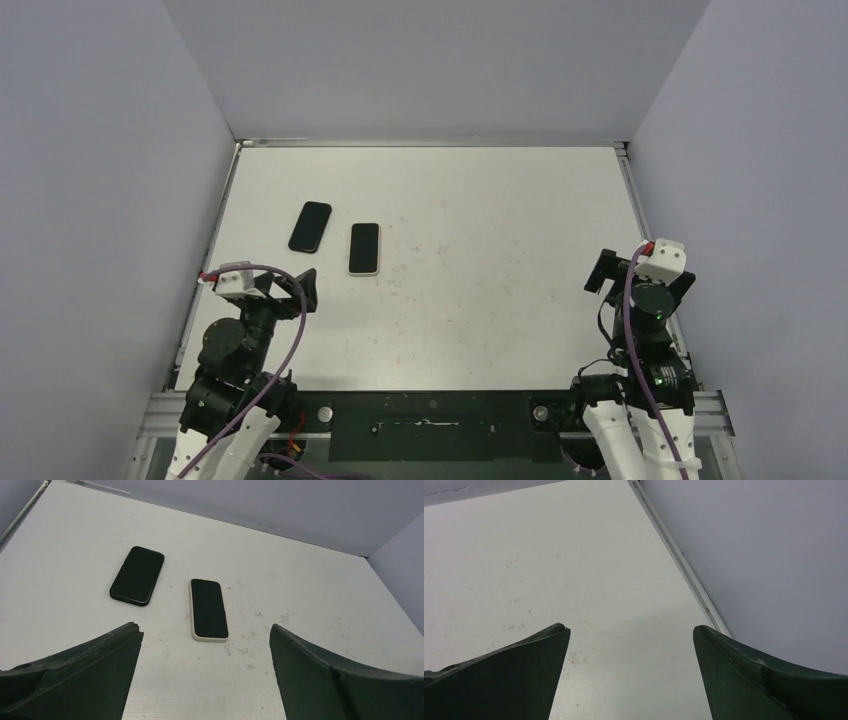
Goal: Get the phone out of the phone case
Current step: Pick up the phone at the center of the board.
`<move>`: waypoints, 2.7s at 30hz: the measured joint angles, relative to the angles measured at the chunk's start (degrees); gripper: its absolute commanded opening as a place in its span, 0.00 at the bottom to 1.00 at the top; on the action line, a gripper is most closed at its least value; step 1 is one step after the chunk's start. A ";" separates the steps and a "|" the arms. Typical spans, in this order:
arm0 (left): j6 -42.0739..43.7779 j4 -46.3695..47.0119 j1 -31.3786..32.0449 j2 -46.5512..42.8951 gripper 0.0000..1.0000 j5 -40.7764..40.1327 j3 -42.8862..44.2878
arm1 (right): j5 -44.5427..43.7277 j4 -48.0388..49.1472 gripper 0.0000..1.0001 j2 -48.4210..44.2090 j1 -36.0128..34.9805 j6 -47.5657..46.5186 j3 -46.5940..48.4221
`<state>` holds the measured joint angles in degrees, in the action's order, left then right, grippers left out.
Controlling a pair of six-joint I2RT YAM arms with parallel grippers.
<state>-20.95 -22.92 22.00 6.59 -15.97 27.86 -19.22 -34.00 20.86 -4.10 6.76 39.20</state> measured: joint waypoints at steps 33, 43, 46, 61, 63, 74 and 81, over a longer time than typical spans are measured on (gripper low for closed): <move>-0.35 0.28 -0.35 26.03 0.97 4.57 3.21 | 0.44 -0.26 1.00 1.99 -0.33 -0.11 0.04; -2.03 1.62 -0.35 56.94 0.97 5.79 14.60 | 0.79 -0.24 1.00 1.90 -3.52 -0.28 0.04; -2.21 1.36 -0.35 66.25 0.97 5.92 21.64 | 1.09 -0.24 1.00 1.49 -3.52 -0.33 0.04; -2.14 -4.13 -0.33 99.41 0.97 9.14 45.11 | 2.19 -0.13 1.00 -1.14 -3.56 -1.03 0.07; -1.90 -4.48 -0.35 102.05 0.97 9.16 47.50 | 2.21 -0.11 1.00 -1.16 -3.56 -1.16 0.07; 0.46 -9.90 -0.68 110.03 0.96 6.32 56.39 | 2.82 0.04 1.00 -1.16 -3.54 -1.44 0.07; 1.09 -11.61 -0.72 110.62 0.87 5.46 56.41 | 3.06 0.02 1.00 -1.16 -3.50 -1.55 0.07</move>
<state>-19.86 -34.52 21.28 117.21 -10.50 84.27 -16.16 -33.98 19.70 -7.60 5.21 39.27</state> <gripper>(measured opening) 0.898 0.999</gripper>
